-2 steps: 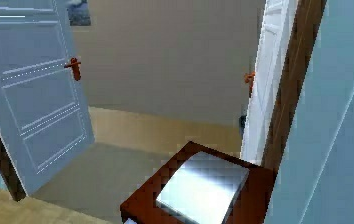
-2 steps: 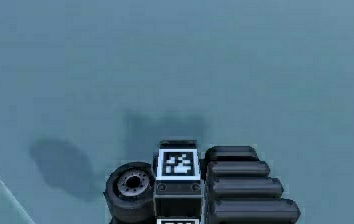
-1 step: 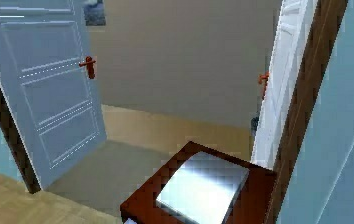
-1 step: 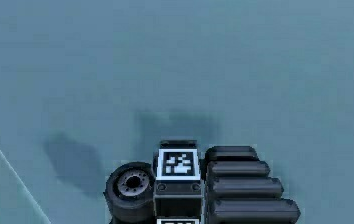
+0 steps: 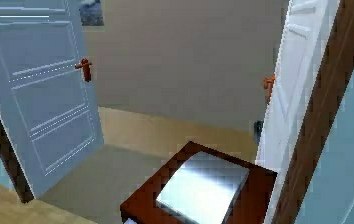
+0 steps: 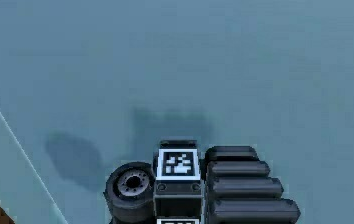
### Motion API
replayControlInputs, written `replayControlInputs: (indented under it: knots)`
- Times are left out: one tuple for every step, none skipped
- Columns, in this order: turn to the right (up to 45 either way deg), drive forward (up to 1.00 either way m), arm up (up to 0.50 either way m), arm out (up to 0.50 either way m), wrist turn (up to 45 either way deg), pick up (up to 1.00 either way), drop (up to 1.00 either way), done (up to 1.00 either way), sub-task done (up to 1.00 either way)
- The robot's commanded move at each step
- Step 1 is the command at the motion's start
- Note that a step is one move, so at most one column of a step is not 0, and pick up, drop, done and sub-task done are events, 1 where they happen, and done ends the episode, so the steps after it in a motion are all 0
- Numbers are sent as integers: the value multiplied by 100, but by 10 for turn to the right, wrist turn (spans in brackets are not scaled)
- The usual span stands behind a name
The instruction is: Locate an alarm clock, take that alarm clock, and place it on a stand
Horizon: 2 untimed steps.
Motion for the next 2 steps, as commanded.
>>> replayControlInputs:
  knots:
    - [-450, 0, 0, 0, 0, 0, 0, 0, 0]
    - [-210, 0, 0, 0, 0, 0, 0, 0, 0]
